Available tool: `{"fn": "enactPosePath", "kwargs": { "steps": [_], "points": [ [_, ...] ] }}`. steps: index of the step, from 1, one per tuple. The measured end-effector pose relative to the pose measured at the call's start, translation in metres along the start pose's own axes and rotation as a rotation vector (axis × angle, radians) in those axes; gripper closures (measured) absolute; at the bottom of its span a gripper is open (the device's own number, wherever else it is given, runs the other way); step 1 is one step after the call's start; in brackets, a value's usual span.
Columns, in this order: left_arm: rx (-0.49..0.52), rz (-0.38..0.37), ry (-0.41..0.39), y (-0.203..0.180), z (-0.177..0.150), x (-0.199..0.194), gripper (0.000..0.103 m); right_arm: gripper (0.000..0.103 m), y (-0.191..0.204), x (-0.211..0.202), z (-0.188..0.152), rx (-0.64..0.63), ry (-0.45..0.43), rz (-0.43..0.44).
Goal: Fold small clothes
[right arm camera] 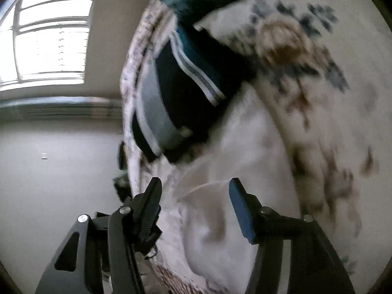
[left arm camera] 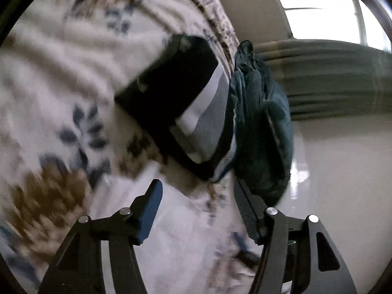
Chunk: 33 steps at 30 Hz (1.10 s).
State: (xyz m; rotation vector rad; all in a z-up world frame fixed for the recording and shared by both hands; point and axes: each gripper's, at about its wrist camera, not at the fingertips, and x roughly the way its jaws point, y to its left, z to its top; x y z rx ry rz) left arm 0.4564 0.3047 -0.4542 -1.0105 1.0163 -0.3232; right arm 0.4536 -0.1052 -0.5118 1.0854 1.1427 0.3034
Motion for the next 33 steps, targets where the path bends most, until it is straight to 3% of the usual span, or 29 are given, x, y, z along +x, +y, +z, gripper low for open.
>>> {"fn": "enactPosePath", "kwargs": {
  "steps": [2, 4, 6, 9, 10, 11, 12, 13, 17, 20, 24, 26, 28, 29, 31, 33],
  "points": [
    [0.12, 0.094, 0.017, -0.013, -0.003, 0.004, 0.045, 0.034, 0.006, -0.008, 0.007, -0.05, -0.013, -0.057],
    [0.268, 0.202, 0.096, -0.026, -0.014, 0.024, 0.045, 0.034, 0.007, -0.008, 0.008, -0.144, 0.005, -0.209],
    [0.389, 0.287, 0.193, -0.031, -0.025, 0.054, 0.045, 0.034, -0.001, 0.008, 0.007, -0.206, 0.084, -0.354],
    [0.533, 0.416, 0.298, -0.032, -0.041, 0.099, 0.049, 0.034, -0.024, 0.029, -0.002, -0.177, 0.181, -0.371],
    [0.577, 0.426, 0.298, -0.032, -0.046, 0.105, 0.084, 0.038, -0.03, 0.039, -0.003, -0.168, 0.203, -0.368],
    [0.601, 0.447, 0.294, -0.032, -0.049, 0.106, 0.101, 0.048, -0.031, 0.044, -0.005, -0.176, 0.212, -0.378],
    [0.61, 0.44, 0.28, -0.032, -0.05, 0.102, 0.1, 0.085, -0.029, 0.046, -0.009, -0.194, 0.204, -0.402],
    [0.607, 0.413, 0.234, -0.033, -0.049, 0.09, 0.101, 0.093, -0.027, 0.043, -0.014, -0.208, 0.189, -0.411],
    [0.5, 0.386, 0.122, -0.03, -0.032, 0.044, 0.101, 0.094, 0.001, 0.026, -0.021, -0.294, 0.11, -0.4],
    [0.4, 0.443, 0.117, -0.001, -0.013, 0.043, 0.1, 0.094, 0.015, 0.034, -0.012, -0.351, 0.1, -0.414],
    [0.304, 0.441, 0.211, 0.027, -0.004, 0.06, 0.096, 0.093, 0.0, 0.079, 0.008, -0.314, 0.257, -0.488],
    [0.318, 0.442, 0.21, 0.018, -0.005, 0.056, 0.084, 0.079, 0.002, 0.074, 0.01, -0.317, 0.246, -0.493],
    [0.366, 0.426, 0.176, 0.005, -0.007, 0.048, 0.062, 0.064, 0.013, 0.057, 0.007, -0.351, 0.196, -0.465],
    [0.394, 0.418, 0.17, -0.001, -0.009, 0.045, 0.058, 0.06, 0.017, 0.052, 0.006, -0.36, 0.185, -0.462],
    [0.485, 0.452, 0.171, -0.014, -0.017, 0.053, 0.055, 0.058, 0.021, 0.051, -0.001, -0.387, 0.203, -0.449],
    [0.583, 0.491, 0.209, -0.027, -0.029, 0.076, 0.055, 0.058, 0.019, 0.062, -0.009, -0.427, 0.233, -0.501]
  ]
}}
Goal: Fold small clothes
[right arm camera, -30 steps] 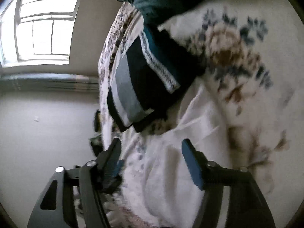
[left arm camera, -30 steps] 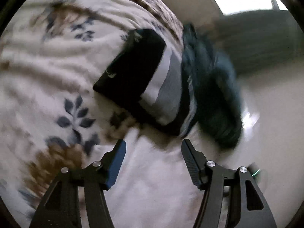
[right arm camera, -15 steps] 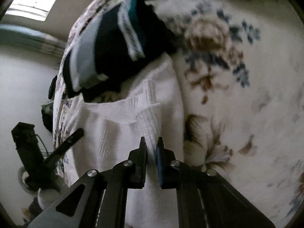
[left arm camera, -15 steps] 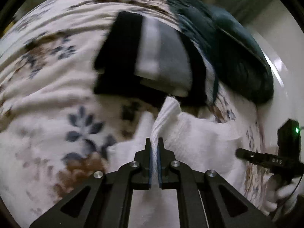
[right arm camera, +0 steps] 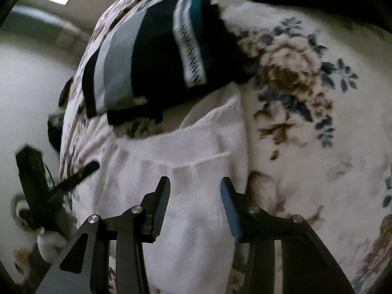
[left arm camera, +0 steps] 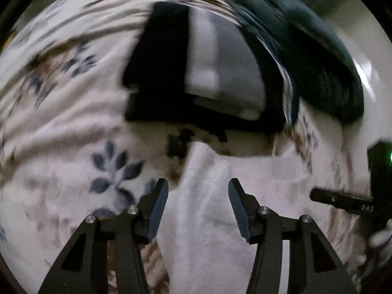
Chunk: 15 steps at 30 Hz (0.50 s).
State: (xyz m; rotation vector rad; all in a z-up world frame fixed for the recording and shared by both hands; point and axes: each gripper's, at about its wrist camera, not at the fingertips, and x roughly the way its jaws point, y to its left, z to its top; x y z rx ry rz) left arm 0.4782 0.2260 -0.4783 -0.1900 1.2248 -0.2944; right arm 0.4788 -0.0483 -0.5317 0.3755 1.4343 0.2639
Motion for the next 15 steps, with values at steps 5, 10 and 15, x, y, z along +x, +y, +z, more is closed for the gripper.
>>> {"fn": "enactPosePath", "kwargs": {
  "steps": [5, 10, 15],
  "points": [
    [0.136, 0.051, -0.001, -0.024, -0.004, 0.013, 0.1, 0.098, 0.013, -0.001, -0.013, -0.033, -0.093, -0.062],
    [0.089, 0.048, -0.108, -0.013, -0.007, -0.017, 0.101, 0.099, 0.028, -0.029, -0.025, -0.042, -0.181, -0.058],
    [-0.05, 0.02, -0.193, 0.01, -0.004, -0.05, 0.101, 0.1, 0.031, -0.059, -0.025, -0.042, -0.254, -0.041]
  ]
}}
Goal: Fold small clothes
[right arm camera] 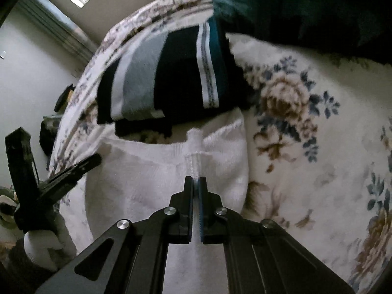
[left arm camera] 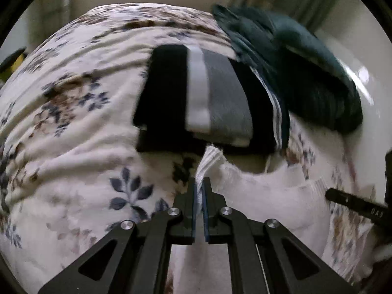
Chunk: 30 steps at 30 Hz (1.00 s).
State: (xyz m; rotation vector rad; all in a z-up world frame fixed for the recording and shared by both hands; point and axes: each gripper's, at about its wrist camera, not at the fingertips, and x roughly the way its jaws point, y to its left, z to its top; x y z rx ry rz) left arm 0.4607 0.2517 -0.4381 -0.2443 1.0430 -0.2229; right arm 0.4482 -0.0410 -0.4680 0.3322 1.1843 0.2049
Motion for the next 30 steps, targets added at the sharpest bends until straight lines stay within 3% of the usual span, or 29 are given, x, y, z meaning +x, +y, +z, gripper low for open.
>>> {"fn": "enactPosePath", "kwargs": {
  "steps": [6, 11, 15, 19, 24, 26, 27, 28, 29, 30],
  "points": [
    [-0.067, 0.022, 0.035, 0.023, 0.011, 0.023, 0.101, 0.1, 0.001, 0.003, 0.023, -0.007, -0.032, -0.02],
    [-0.156, 0.034, 0.136, 0.055, 0.017, 0.071, 0.101, 0.101, -0.004, 0.041, 0.046, -0.002, -0.015, -0.074],
    [-0.172, 0.051, 0.253, 0.07, 0.007, 0.112, 0.1, 0.101, -0.01, 0.082, 0.056, -0.01, 0.042, -0.135],
    [-0.15, 0.026, 0.309, 0.066, -0.002, 0.119, 0.1, 0.101, -0.017, 0.114, 0.048, -0.027, 0.134, -0.163],
    [-0.2, -0.094, 0.314, 0.06, -0.002, 0.099, 0.099, 0.093, -0.03, 0.105, 0.046, 0.075, 0.207, -0.03],
    [-0.226, -0.125, 0.301, 0.061, -0.004, 0.089, 0.095, 0.083, -0.042, 0.09, 0.045, 0.145, 0.207, 0.051],
    [-0.245, -0.147, 0.29, 0.062, -0.005, 0.084, 0.089, 0.056, -0.048, 0.082, 0.043, 0.18, 0.202, 0.073],
    [-0.262, -0.153, 0.281, 0.064, -0.007, 0.077, 0.077, 0.048, -0.055, 0.072, 0.04, 0.217, 0.187, 0.115],
    [-0.27, -0.157, 0.276, 0.065, -0.007, 0.075, 0.069, 0.048, -0.06, 0.067, 0.036, 0.242, 0.182, 0.146],
    [-0.286, -0.179, 0.266, 0.067, -0.008, 0.071, 0.051, 0.048, -0.066, 0.063, 0.03, 0.267, 0.197, 0.161]
  ]
}}
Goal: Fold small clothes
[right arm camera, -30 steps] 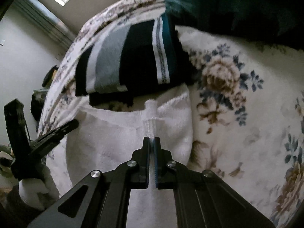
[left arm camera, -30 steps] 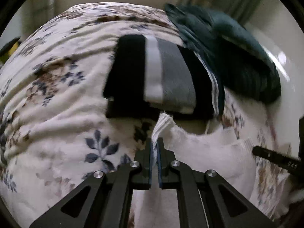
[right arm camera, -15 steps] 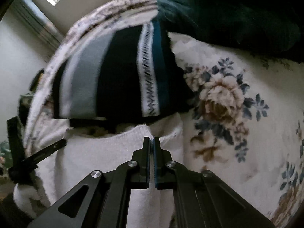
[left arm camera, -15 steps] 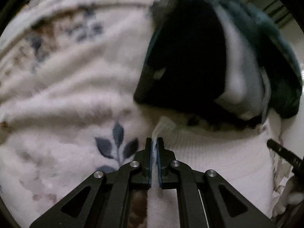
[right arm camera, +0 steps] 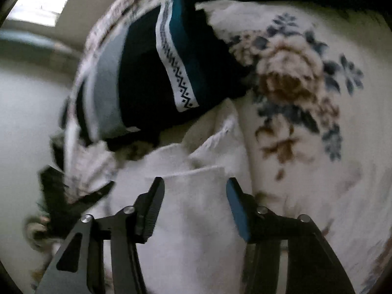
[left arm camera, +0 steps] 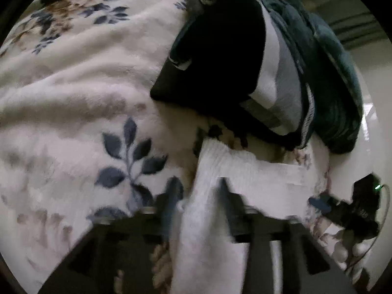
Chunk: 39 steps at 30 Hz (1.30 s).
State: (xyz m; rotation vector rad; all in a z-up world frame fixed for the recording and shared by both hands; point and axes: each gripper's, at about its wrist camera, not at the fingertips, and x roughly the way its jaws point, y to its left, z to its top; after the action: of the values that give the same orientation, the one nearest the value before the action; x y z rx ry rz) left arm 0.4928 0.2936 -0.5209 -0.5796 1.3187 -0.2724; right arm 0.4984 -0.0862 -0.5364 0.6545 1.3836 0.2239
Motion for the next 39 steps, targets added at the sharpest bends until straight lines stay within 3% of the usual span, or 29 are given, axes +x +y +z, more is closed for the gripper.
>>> {"fn": "enactPosePath", "kwargs": {
  "steps": [1, 4, 6, 7, 8, 9, 10, 12, 15, 18, 22, 26, 28, 29, 30, 31, 35, 39],
  "points": [
    [-0.012, -0.027, -0.007, 0.001, -0.002, -0.002, 0.043, 0.046, -0.003, 0.0, -0.004, 0.005, 0.013, 0.006],
    [0.001, -0.067, 0.022, -0.001, -0.003, 0.01, 0.042, 0.046, -0.011, 0.014, -0.016, -0.008, 0.065, -0.021],
    [0.052, -0.042, 0.058, -0.011, -0.003, 0.025, 0.043, 0.046, -0.018, 0.033, -0.025, 0.021, 0.127, -0.003],
    [0.076, -0.017, 0.056, -0.016, -0.004, 0.028, 0.051, 0.047, -0.021, 0.041, -0.029, 0.038, 0.143, 0.009],
    [0.104, 0.013, 0.039, -0.023, -0.006, 0.029, 0.067, 0.054, -0.02, 0.04, -0.033, 0.038, 0.112, 0.006],
    [0.132, 0.019, 0.029, -0.029, -0.008, 0.028, 0.094, 0.083, -0.015, 0.033, -0.036, 0.015, 0.052, -0.003],
    [0.153, 0.035, -0.002, -0.035, -0.011, 0.022, 0.094, 0.093, -0.01, 0.028, -0.038, -0.008, 0.025, -0.015],
    [0.183, 0.058, -0.086, -0.045, -0.02, 0.0, 0.095, 0.094, 0.006, 0.013, -0.042, -0.072, -0.041, -0.036],
    [0.149, 0.036, -0.147, -0.045, -0.027, -0.027, 0.096, 0.095, 0.034, -0.006, -0.048, -0.175, -0.101, -0.067],
    [0.064, 0.035, -0.157, -0.024, -0.017, -0.029, 0.096, 0.095, 0.053, -0.011, -0.036, -0.242, -0.13, -0.089],
    [-0.008, 0.05, -0.042, 0.008, 0.006, 0.011, 0.095, 0.096, 0.048, 0.035, 0.005, -0.199, -0.074, -0.144],
    [-0.013, 0.023, 0.058, 0.013, 0.011, 0.028, 0.09, 0.096, 0.046, 0.062, 0.009, -0.229, -0.01, -0.208],
    [-0.02, 0.003, 0.038, 0.016, 0.01, 0.016, 0.067, 0.089, 0.048, 0.06, 0.007, -0.228, 0.027, -0.185],
    [-0.036, -0.018, 0.031, 0.017, 0.008, 0.01, 0.06, 0.084, 0.048, 0.057, 0.005, -0.215, 0.036, -0.171],
    [-0.062, -0.04, 0.017, 0.021, 0.003, -0.001, 0.05, 0.07, 0.045, 0.05, 0.003, -0.198, 0.032, -0.151],
    [-0.073, -0.055, -0.001, 0.025, -0.003, -0.01, 0.048, 0.057, 0.041, 0.04, 0.0, -0.179, 0.02, -0.13],
    [-0.113, -0.114, -0.045, 0.033, -0.034, -0.037, 0.046, 0.053, 0.015, 0.003, -0.022, -0.067, 0.001, -0.052],
    [-0.097, -0.144, 0.01, 0.031, -0.062, -0.023, 0.042, 0.031, -0.015, -0.005, -0.055, 0.015, 0.057, 0.042]
  ]
}}
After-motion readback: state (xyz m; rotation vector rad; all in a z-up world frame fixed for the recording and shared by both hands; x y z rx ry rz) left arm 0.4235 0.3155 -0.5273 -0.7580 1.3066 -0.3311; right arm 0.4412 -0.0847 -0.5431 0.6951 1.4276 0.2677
